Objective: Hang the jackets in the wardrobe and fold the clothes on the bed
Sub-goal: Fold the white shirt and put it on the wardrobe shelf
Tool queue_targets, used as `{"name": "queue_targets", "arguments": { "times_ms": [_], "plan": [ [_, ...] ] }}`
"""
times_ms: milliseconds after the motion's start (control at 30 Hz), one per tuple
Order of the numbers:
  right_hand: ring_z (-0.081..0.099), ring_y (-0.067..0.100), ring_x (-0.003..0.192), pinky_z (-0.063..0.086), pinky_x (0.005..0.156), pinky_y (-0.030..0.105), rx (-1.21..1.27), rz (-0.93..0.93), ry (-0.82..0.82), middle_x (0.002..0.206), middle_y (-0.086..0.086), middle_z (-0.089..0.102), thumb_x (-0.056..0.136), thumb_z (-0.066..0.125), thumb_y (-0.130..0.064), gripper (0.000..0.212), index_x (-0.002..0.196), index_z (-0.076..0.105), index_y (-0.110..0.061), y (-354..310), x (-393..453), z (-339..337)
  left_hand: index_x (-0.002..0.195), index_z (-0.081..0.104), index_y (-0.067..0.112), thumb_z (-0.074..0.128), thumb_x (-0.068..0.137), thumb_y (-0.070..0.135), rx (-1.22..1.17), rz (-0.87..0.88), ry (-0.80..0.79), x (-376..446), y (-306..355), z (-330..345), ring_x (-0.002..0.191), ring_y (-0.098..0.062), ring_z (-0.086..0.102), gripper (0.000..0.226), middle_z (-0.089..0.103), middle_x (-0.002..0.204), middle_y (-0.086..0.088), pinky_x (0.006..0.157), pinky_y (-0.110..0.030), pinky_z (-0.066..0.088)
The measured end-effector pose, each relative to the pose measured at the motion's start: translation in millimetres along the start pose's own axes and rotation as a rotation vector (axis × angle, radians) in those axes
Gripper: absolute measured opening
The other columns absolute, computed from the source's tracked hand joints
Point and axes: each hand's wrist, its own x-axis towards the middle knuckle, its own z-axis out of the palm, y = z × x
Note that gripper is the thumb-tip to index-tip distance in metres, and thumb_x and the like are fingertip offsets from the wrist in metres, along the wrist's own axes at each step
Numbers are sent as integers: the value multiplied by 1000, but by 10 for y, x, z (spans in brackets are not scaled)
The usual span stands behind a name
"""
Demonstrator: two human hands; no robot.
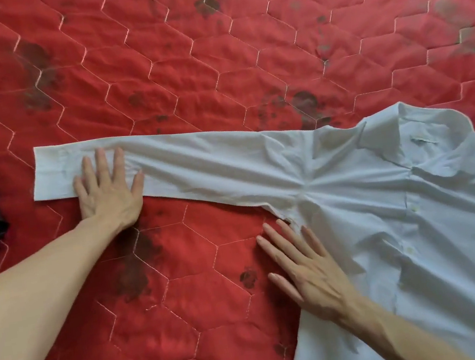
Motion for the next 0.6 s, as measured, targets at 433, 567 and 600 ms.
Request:
{"name": "queue_targets", "arguments": {
  "times_ms": [433,567,600],
  "plan": [
    [36,39,150,31,116,59,293,1484,346,166,17,34,97,30,-32,66,159,37,-12,391,-2605,15,64,51,17,49,101,42,-450,626,197,-2880,1264,627,61,-25,53,45,50,64,1,54,-43,51],
    [34,42,149,26,120,55,472,1605,301,165,19,34,86,23,-42,80,159,37,-11,410,-3129,-2,64,56,21,54,86,63,-344,608,-86,-3841,1435,973,57,-21,59,48,54,64,4,49,-34,50],
    [36,42,147,28,118,57,457,1577,295,164,18,36,86,24,-44,80,158,40,-12,385,-3242,-10,67,58,21,56,83,63,-347,565,-147,-4026,1438,1036,61,-21,62,45,56,67,5,51,-33,52]
  ]
}}
